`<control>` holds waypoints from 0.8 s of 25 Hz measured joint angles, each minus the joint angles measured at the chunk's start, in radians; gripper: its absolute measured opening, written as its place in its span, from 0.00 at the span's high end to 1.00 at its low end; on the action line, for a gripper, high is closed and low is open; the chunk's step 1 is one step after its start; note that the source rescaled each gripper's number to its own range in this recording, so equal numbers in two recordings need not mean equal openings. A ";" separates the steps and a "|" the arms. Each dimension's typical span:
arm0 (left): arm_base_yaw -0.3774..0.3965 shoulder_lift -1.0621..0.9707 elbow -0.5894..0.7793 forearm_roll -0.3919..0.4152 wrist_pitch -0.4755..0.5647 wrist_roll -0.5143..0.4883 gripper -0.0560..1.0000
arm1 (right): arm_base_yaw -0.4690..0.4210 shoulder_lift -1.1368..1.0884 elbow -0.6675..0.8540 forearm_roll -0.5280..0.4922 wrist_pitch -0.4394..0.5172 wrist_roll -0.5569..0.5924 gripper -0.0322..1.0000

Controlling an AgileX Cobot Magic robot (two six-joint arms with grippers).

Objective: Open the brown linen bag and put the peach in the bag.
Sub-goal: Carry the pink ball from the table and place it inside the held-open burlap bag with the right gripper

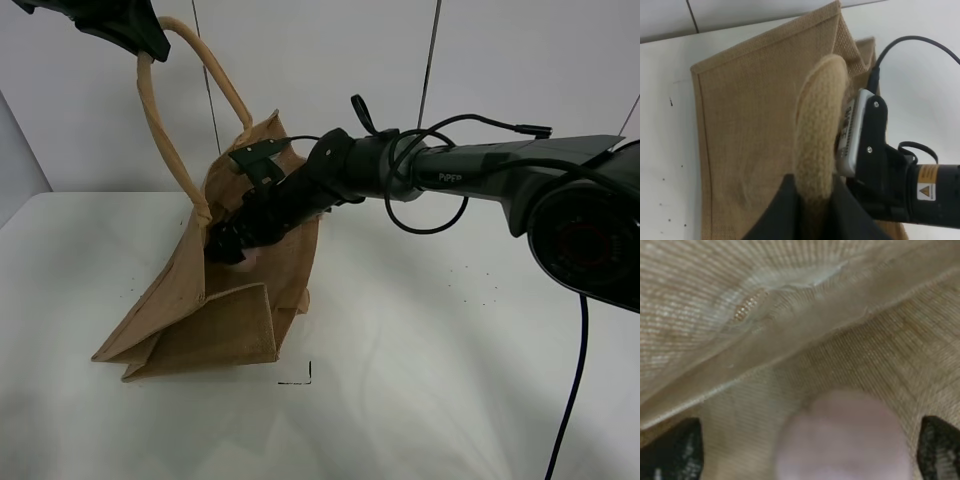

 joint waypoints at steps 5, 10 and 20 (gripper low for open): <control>0.000 0.000 0.000 0.004 -0.005 0.000 0.95 | -0.009 -0.023 -0.028 -0.178 0.119 0.196 0.00; 0.000 -0.001 0.000 0.006 -0.007 0.000 0.95 | -0.038 -0.074 -0.141 -0.429 0.398 0.476 0.00; 0.000 -0.001 0.000 0.006 -0.007 0.000 0.95 | -0.164 -0.077 -0.207 -0.663 0.580 0.733 0.00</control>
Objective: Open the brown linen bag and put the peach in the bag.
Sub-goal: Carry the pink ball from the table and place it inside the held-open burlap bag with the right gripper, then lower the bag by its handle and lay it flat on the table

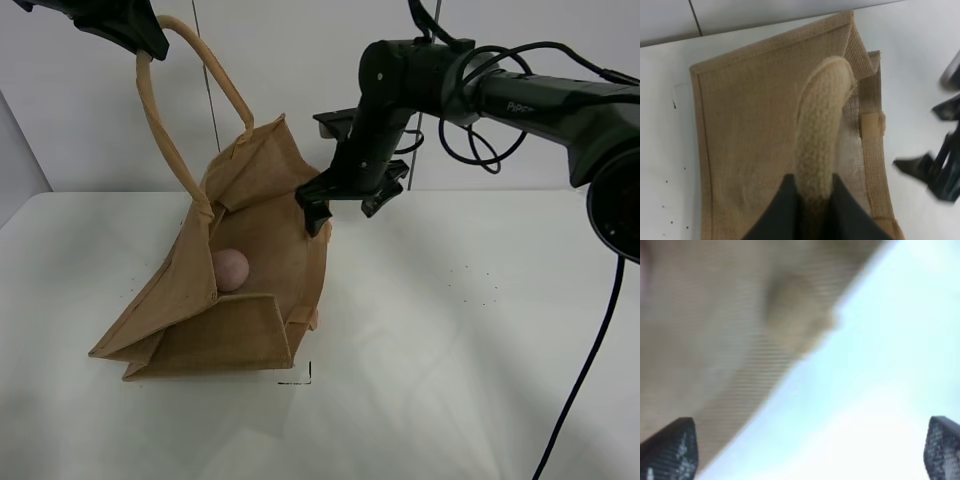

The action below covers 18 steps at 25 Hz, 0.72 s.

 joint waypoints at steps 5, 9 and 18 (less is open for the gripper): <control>0.000 0.000 0.000 0.000 0.000 0.000 0.95 | -0.154 0.000 0.000 -0.031 0.025 0.006 0.00; 0.000 0.000 0.000 0.000 0.000 0.000 0.95 | -0.282 0.000 0.000 -0.063 0.040 0.006 0.00; 0.000 0.000 0.000 0.000 0.000 0.000 0.95 | -0.424 0.000 0.000 -0.070 0.075 0.007 0.00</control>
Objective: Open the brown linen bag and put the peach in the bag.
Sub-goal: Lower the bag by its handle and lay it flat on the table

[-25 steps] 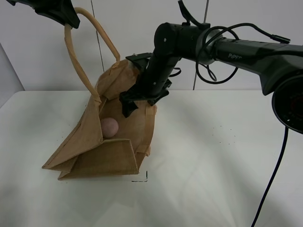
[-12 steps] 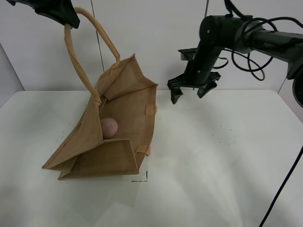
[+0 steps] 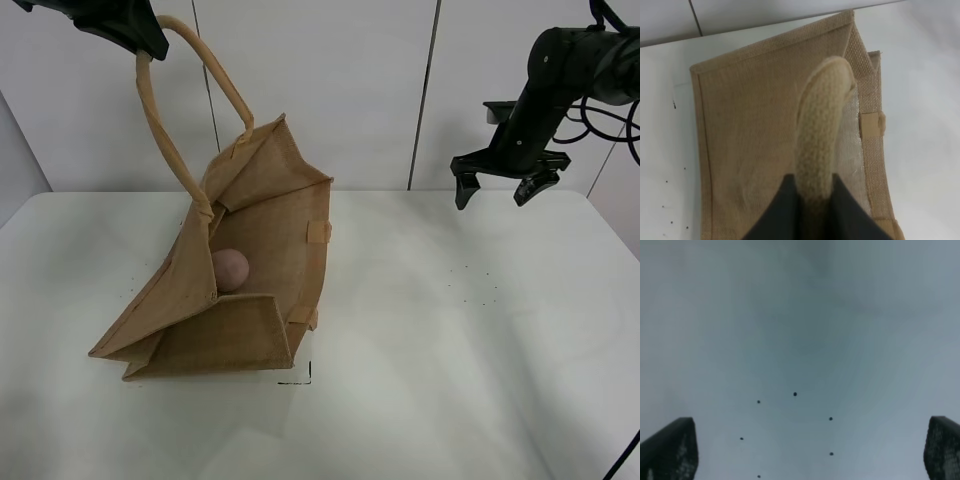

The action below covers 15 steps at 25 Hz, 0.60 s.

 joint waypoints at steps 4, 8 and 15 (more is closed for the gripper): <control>0.000 0.000 0.000 0.000 0.000 0.000 0.95 | 0.000 -0.060 0.066 0.004 -0.001 0.000 0.00; 0.000 0.000 0.000 0.000 0.001 0.000 0.95 | 0.000 -0.238 0.266 0.004 -0.002 0.000 0.00; 0.000 0.000 0.000 0.000 0.002 0.000 0.95 | 0.000 -0.694 0.742 0.004 0.001 -0.001 0.00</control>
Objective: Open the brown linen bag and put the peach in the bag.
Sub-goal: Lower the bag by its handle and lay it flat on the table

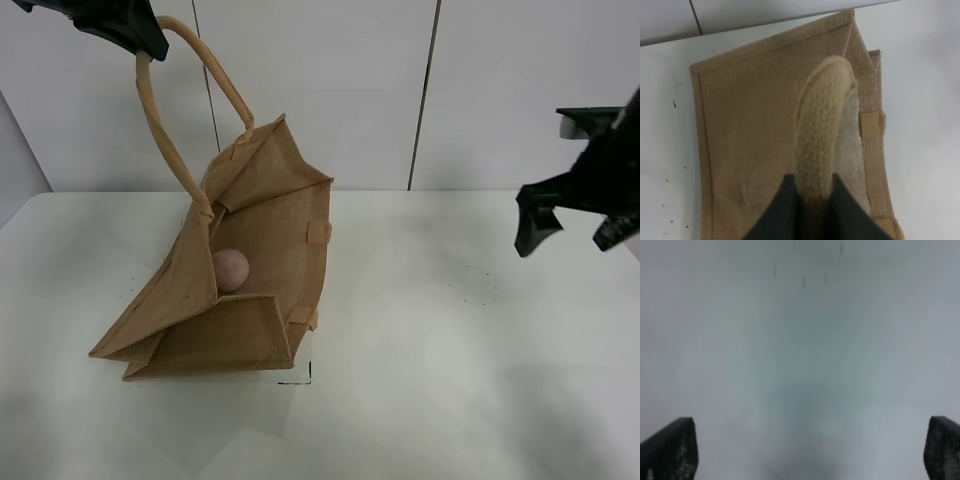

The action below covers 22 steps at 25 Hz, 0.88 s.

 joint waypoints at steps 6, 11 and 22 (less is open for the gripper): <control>0.000 0.000 0.000 0.000 0.000 0.000 0.95 | 0.000 -0.415 0.346 0.000 -0.006 -0.003 0.00; 0.000 0.000 0.000 0.000 0.000 0.000 0.95 | 0.000 -0.768 0.556 0.000 -0.124 -0.004 0.00; 0.000 0.001 0.000 0.000 0.000 0.000 0.95 | 0.000 -1.375 0.740 -0.024 -0.182 -0.015 0.00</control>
